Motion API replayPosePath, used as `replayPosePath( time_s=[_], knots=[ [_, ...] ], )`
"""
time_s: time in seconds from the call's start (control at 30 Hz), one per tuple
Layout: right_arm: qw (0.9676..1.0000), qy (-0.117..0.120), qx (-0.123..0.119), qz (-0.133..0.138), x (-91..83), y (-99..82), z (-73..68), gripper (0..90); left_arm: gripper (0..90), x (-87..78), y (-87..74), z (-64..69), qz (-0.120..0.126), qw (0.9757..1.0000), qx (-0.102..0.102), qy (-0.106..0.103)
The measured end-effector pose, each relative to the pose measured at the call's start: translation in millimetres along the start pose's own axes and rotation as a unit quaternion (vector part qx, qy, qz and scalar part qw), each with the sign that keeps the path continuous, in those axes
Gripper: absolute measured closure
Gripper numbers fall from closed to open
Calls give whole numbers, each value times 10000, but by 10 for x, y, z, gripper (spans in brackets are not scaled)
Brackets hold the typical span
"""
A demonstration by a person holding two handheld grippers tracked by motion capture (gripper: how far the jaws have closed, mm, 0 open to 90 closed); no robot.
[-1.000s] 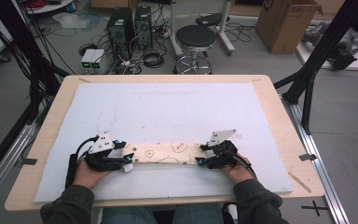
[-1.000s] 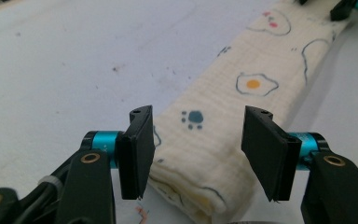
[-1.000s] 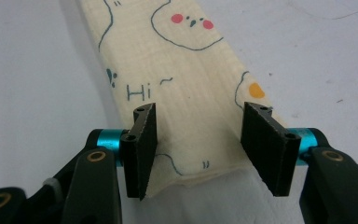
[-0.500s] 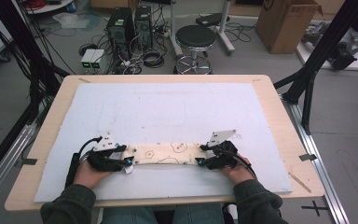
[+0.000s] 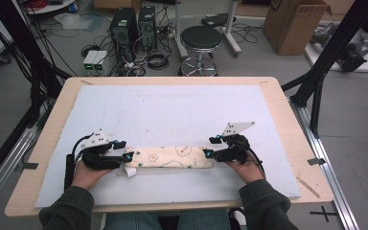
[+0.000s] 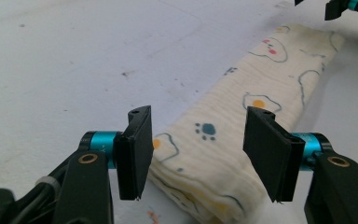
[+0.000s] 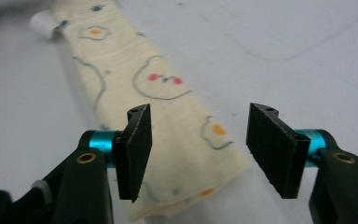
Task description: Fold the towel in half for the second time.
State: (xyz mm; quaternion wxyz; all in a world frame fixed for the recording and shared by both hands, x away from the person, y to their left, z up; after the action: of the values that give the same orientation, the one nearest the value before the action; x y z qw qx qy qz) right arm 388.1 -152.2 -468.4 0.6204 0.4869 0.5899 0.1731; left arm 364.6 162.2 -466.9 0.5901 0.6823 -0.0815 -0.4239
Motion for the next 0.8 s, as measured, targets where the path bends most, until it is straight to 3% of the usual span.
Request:
replayPosePath(
  time_s=[0.03, 0.1, 0.17, 0.27, 0.43, 0.6, 0.63, 0.8],
  knots=[
    [9996, -65, 282, -53, 5, -11, 102, 471, 433, 24, 6, -33, -74, 9999, -43, 76],
    [9989, -94, 444, -125, 28, -41, 166, 515, 470, 74, 3, -63, -201, 9996, -133, 157],
    [9980, -115, 575, -235, 65, -83, 223, 544, 499, 178, -48, -118, -512, 9979, -263, 284],
    [9961, 12, 847, -265, 107, -118, 274, 555, 513, 231, -81, -147, -608, 9971, -343, 299],
    [9951, 82, 920, -353, 146, -151, 293, 562, 534, 275, -147, -149, -830, 9958, -341, 207],
    [9938, 237, 895, -622, 226, -204, 238, 682, 625, 311, -188, -135, -977, 9946, -263, 224],
    [9936, 261, 874, -667, 239, -209, 221, 736, 650, 312, -193, -125, -1000, 9945, -219, 223],
    [9940, 286, 802, -686, 251, -205, 201, 801, 775, 300, -188, -69, -1021, 9944, 94, 267]
  ],
)
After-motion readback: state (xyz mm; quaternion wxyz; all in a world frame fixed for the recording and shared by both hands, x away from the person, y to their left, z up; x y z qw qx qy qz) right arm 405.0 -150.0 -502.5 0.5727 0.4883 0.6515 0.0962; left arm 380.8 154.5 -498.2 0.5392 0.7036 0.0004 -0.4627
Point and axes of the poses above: each handheld gripper's, and its own axes: x roughly forward along the jaws, y roughly out of its top, z roughly to its right, the point moved 9 cm from there along x, roughly forward along the jaws, and after that the axes turned 7 degrees about y, right-handed, at the moved point
